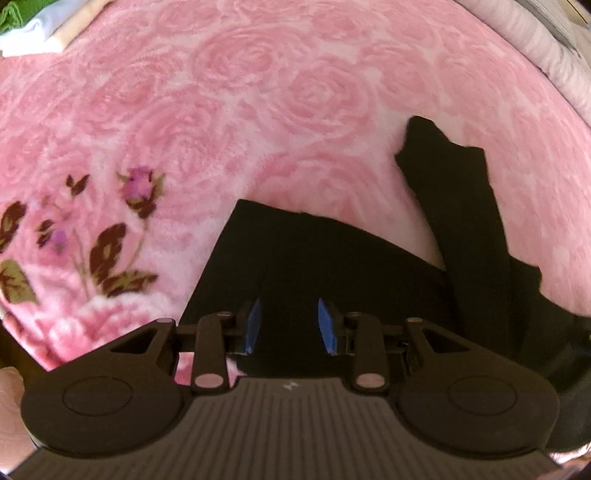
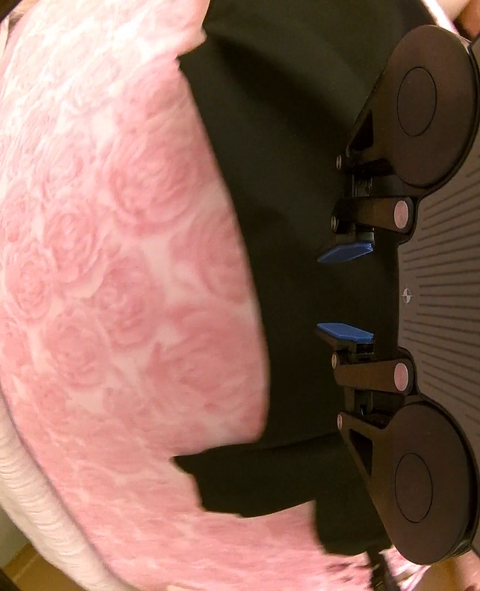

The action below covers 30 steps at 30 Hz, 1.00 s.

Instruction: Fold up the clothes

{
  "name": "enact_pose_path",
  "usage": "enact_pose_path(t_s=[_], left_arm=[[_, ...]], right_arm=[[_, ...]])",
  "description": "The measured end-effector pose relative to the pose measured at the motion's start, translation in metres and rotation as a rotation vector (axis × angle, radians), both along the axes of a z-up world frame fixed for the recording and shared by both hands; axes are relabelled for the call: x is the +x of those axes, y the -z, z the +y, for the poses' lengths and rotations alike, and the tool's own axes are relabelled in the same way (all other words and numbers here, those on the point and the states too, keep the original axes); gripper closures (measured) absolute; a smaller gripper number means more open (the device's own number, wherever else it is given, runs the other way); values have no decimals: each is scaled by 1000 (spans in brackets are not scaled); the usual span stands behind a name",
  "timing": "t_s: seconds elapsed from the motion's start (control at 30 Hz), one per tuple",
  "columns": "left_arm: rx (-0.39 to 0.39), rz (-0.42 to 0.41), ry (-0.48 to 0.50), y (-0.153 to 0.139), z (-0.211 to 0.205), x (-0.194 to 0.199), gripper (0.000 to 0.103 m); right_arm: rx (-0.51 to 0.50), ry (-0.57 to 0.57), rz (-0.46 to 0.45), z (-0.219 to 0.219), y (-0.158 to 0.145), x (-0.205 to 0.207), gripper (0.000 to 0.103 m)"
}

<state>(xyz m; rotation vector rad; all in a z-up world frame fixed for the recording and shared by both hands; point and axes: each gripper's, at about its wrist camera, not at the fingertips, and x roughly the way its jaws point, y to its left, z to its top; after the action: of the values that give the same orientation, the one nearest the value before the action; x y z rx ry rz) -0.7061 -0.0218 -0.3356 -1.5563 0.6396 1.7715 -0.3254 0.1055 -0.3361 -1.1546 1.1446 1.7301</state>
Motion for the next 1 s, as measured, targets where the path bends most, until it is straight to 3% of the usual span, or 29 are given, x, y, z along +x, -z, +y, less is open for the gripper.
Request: enact_pose_path(t_s=[0.2, 0.4, 0.47, 0.6, 0.67, 0.7, 0.9, 1.0], left_arm=[[6, -35, -72, 15, -1, -16, 73], [32, -92, -172, 19, -5, -35, 73], [45, -92, -190, 18, -7, -39, 73], [64, -89, -199, 15, -14, -43, 73], [73, -94, -209, 13, -20, -45, 73], [76, -99, -218, 12, -24, -47, 73], [104, -122, -289, -1, -62, -55, 73], [116, -129, -327, -8, -85, -58, 73]], right_arm=[[-62, 121, 236, 35, 27, -16, 63], [-227, 207, 472, 57, 54, -48, 63], [-261, 164, 476, 58, 65, -68, 63], [-205, 14, 380, 48, 74, -106, 63], [-146, -76, 364, 41, 72, -121, 94], [-104, -112, 358, 37, 66, -126, 101], [160, -305, 389, -6, 16, -147, 102], [217, -517, 454, -58, -8, -166, 102]])
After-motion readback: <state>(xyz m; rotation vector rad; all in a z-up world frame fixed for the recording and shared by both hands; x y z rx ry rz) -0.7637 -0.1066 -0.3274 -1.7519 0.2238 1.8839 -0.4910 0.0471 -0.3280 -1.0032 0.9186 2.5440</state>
